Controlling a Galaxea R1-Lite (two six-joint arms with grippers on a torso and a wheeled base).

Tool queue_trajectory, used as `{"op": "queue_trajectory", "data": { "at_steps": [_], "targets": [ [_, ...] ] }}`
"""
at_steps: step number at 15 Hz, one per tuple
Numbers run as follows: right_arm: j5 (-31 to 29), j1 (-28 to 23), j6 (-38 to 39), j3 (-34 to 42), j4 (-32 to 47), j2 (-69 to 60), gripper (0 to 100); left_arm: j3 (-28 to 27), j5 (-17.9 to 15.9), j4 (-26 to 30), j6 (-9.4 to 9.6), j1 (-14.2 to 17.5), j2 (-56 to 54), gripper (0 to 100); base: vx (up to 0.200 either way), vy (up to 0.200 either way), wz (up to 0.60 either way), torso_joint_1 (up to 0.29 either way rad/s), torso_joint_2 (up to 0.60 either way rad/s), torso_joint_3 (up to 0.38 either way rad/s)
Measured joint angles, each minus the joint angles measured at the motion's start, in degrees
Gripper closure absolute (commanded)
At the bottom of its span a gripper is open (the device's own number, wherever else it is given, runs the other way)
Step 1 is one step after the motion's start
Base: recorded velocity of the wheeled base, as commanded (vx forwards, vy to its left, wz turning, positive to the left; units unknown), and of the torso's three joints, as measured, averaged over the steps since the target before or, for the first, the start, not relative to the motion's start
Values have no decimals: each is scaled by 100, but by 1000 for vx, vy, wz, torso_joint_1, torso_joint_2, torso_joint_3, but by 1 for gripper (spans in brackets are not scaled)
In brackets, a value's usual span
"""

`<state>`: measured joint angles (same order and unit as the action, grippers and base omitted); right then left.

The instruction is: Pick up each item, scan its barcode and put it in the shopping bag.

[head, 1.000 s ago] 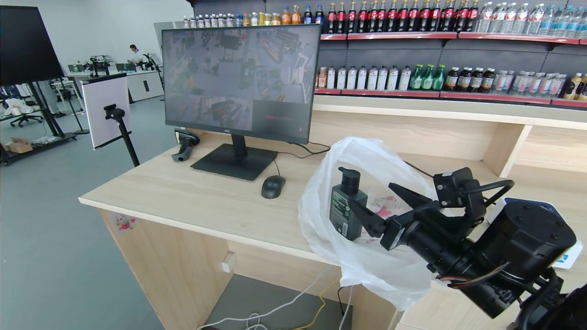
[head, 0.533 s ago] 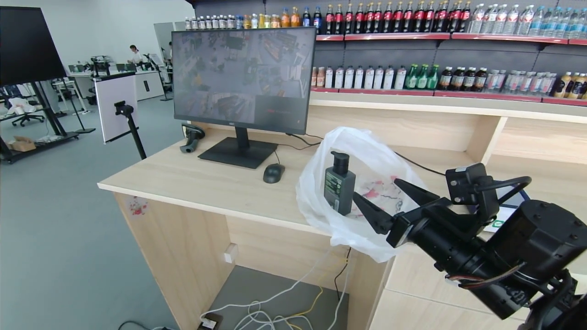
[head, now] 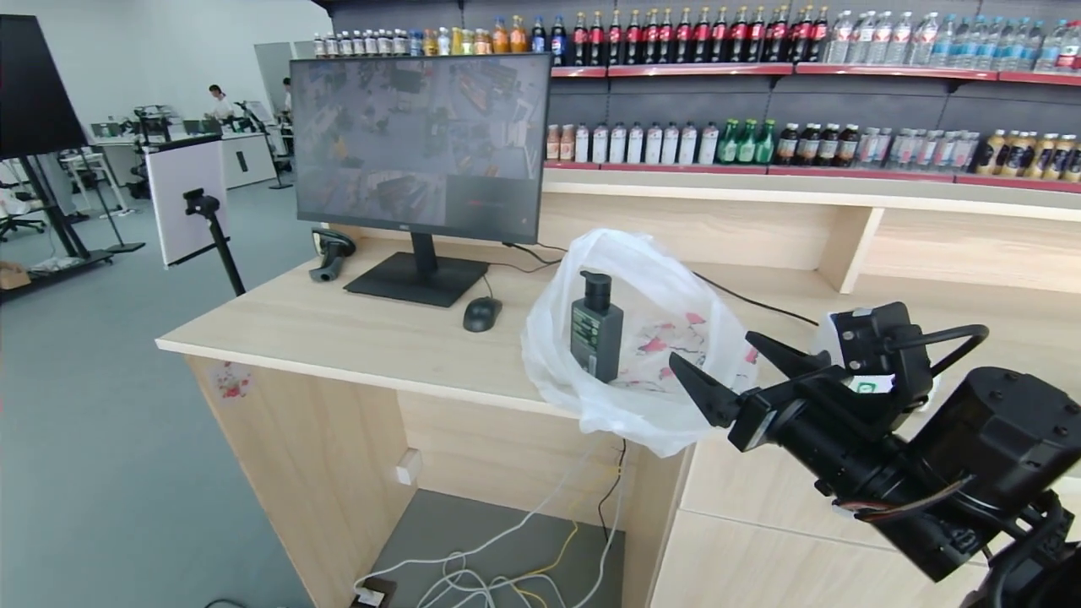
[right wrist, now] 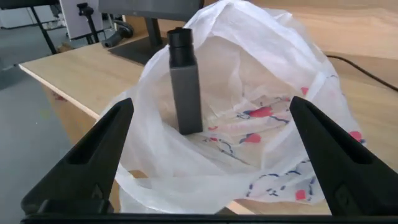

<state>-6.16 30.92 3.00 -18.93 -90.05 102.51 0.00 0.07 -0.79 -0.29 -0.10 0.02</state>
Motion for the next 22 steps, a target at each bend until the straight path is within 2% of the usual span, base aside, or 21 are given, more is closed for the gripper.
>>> {"op": "queue_trajectory", "data": {
  "at_steps": [7, 22],
  "targets": [
    [0, -68, 0, 5, 11, -11, 0, 0, 0, -5, -2, 10, 0, 0, 0, 0, -514, 3, 1, 2],
    [0, -27, -18, 94, 9, -52, 0, 0, 0, -27, -22, 10, 0, 0, 0, -200, 0, 2, 2, 3]
  ]
}}
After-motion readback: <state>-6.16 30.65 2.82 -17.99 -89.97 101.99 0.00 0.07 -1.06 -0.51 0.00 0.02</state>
